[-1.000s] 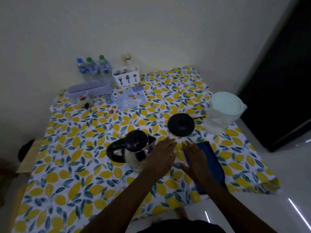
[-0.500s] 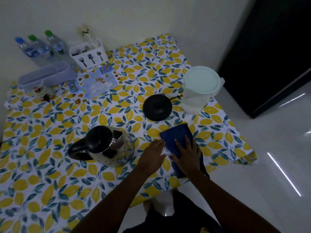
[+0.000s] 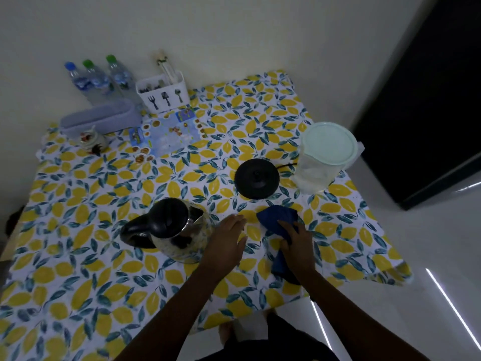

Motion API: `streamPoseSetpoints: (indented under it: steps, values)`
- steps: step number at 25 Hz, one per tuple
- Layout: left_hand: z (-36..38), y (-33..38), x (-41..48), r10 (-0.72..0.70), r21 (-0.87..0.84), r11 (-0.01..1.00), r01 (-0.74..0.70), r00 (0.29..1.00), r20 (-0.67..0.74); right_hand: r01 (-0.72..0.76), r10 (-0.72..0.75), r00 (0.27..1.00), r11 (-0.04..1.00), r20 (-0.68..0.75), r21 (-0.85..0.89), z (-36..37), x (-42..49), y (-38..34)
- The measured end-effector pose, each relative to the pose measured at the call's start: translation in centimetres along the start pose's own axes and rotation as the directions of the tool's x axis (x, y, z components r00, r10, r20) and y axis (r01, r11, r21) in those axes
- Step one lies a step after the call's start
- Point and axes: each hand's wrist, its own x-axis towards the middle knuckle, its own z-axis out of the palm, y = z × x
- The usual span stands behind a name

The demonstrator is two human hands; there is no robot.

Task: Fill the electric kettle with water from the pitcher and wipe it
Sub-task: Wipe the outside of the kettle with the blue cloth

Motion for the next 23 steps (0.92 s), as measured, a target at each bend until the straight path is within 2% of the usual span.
streamPoseSetpoints:
  steps: [3, 6, 8, 11, 14, 17, 18, 21, 23]
  values:
    - [-3.6, -0.7, -0.9, 0.024, 0.043, 0.999, -0.017, 0.987, -0.159, 0.128, -0.116, 0.991, 0.964, -0.066, 0.234, -0.3, -0.2, -3.8]
    - [-7.7, -1.6, -2.3, 0.021, 0.031, 0.999, -0.011, 0.95, -0.312, 0.218, -0.191, 0.976, 0.893, -0.106, 0.394, -1.1, 0.2, -9.0]
    - [-10.1, -2.9, -3.7, -0.05, 0.015, 0.998, 0.063, 0.902, -0.429, 0.288, -0.27, 0.957, 0.842, -0.105, 0.457, -1.7, 0.6, -12.7]
    - [-12.3, -5.8, -6.2, -0.22, -0.037, 0.972, 0.234, 0.832, -0.509, 0.406, -0.411, 0.906, 0.786, -0.095, 0.467, -2.1, 1.7, -17.9]
    - [-12.4, -8.9, -8.8, -0.385, -0.132, 0.921, 0.367, 0.805, -0.452, 0.518, -0.554, 0.832, 0.791, 0.02, 0.326, -1.2, 2.6, -23.8]
    - [-12.4, -9.4, -9.9, -0.426, -0.259, 0.902, 0.346, 0.812, -0.399, 0.613, -0.594, 0.758, 0.79, 0.269, 0.018, 0.4, 2.3, -28.5]
    - [-12.7, -9.5, -9.9, -0.431, -0.296, 0.897, 0.329, 0.801, -0.415, 0.628, -0.584, 0.755, 0.775, 0.297, -0.073, 0.9, 2.1, -29.2]
    - [-14.4, -10.3, -9.2, -0.518, -0.378, 0.845, 0.378, 0.755, -0.402, 0.67, -0.636, 0.742, 0.713, 0.213, -0.206, 1.5, 1.1, -28.8]
    - [-15.0, -11.2, -9.2, -0.523, -0.396, 0.837, 0.377, 0.765, -0.376, 0.72, -0.73, 0.675, 0.622, 0.105, -0.308, 1.9, 0.0, -27.5]
